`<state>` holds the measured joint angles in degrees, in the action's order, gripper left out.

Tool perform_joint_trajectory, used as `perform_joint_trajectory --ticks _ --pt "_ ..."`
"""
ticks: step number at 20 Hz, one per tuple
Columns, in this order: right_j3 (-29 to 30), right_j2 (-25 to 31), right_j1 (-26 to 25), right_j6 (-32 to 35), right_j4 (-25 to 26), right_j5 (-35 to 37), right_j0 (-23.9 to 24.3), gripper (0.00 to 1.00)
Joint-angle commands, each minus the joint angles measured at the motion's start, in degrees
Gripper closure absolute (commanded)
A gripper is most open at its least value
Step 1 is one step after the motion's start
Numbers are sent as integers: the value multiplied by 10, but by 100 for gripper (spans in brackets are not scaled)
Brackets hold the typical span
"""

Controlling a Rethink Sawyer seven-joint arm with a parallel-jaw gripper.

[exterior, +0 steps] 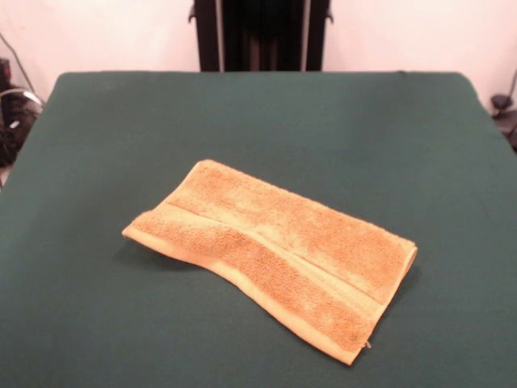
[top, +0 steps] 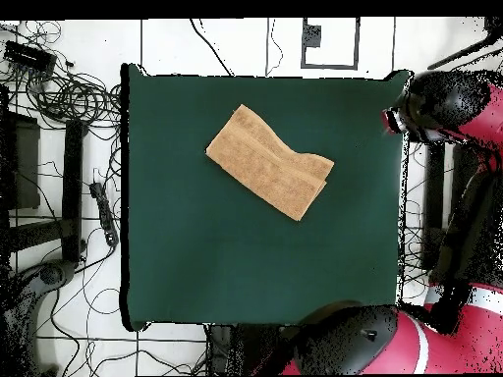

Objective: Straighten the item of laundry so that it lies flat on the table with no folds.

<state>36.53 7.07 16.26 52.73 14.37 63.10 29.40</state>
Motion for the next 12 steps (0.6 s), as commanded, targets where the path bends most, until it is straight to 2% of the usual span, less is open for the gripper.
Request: perform_joint_trajectory --ticks 1,12 --pt "20 6 -36 164 -26 57 -16 0" --pt "29 -2 -35 176 -33 57 -26 0"
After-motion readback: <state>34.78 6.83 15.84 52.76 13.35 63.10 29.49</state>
